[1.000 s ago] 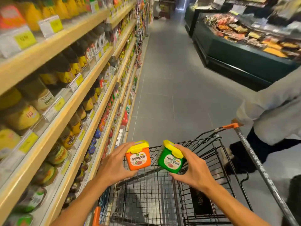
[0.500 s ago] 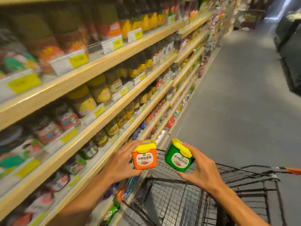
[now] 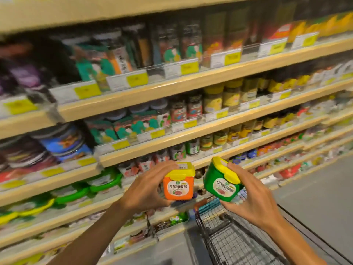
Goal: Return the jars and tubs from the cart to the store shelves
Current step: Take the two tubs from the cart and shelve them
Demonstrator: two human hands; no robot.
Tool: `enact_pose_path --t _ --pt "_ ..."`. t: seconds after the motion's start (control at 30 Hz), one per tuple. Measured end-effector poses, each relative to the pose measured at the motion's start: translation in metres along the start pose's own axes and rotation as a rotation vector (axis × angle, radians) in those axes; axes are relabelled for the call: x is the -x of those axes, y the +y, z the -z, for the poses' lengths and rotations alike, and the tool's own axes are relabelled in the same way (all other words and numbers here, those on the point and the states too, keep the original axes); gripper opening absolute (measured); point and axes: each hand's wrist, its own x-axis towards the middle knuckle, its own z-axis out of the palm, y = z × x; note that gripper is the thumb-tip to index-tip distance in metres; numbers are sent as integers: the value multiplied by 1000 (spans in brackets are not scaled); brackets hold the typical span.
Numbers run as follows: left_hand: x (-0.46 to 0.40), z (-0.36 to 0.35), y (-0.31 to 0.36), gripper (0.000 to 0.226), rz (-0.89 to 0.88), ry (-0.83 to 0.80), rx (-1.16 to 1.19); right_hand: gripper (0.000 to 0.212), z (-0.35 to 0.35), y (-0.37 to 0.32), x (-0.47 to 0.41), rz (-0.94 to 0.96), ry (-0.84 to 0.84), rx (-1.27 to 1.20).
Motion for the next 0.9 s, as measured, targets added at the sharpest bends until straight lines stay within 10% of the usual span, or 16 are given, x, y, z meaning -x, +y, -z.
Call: enact_pose_path --t 0.9 --pt "283 155 -79 91 292 378 -139 93 -163 -242 -89 527 -207 -24"
